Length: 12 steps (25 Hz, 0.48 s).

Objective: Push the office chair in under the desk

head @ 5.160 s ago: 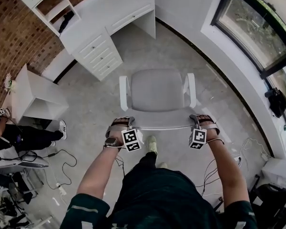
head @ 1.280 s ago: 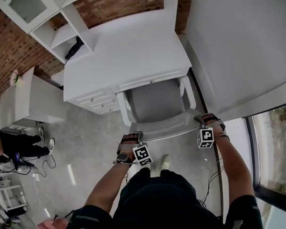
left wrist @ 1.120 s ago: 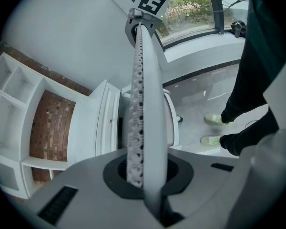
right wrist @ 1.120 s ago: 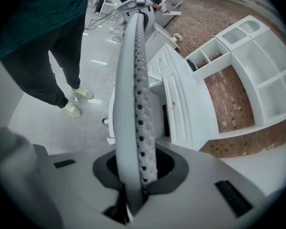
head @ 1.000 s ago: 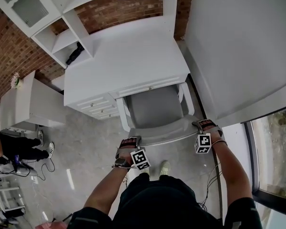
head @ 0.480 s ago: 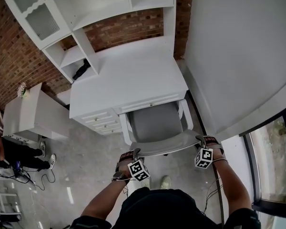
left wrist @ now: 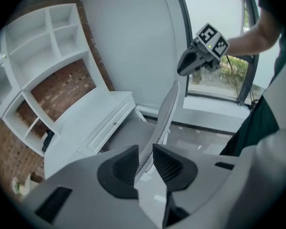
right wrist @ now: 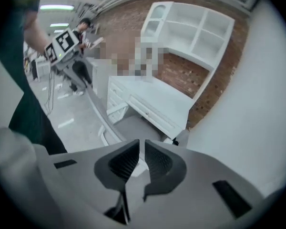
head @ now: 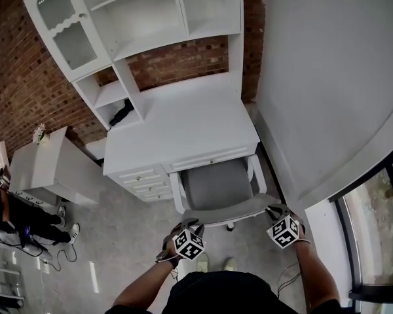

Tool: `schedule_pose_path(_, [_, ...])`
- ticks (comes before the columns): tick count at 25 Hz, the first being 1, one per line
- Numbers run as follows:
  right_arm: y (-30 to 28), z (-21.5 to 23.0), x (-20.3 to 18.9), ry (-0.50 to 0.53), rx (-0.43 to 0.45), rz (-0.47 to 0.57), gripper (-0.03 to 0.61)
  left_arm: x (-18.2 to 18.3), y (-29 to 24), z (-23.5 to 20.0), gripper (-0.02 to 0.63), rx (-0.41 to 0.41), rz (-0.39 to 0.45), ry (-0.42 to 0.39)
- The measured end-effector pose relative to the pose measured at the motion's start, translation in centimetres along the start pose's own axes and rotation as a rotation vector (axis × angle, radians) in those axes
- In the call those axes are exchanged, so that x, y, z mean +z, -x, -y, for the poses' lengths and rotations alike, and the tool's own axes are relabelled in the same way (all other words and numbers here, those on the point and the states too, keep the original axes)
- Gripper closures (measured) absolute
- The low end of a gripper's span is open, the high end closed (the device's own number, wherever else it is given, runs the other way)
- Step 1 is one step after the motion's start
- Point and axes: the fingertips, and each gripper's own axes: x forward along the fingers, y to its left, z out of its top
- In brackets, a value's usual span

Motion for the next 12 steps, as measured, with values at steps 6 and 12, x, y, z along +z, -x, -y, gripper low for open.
schedule_pose_path(6, [2.0,0.5,7.5,-0.352,0.035,0.258,0.555,4.5,2.8,-1.8,0.549,-0.043,0.181,0.261])
schedule_pose_path(12, [5.7,2.7,14.5,-0.513,0.017,0.438,0.567,10.8,8.5,-5.2,0.606,-0.042,0.471,0.488])
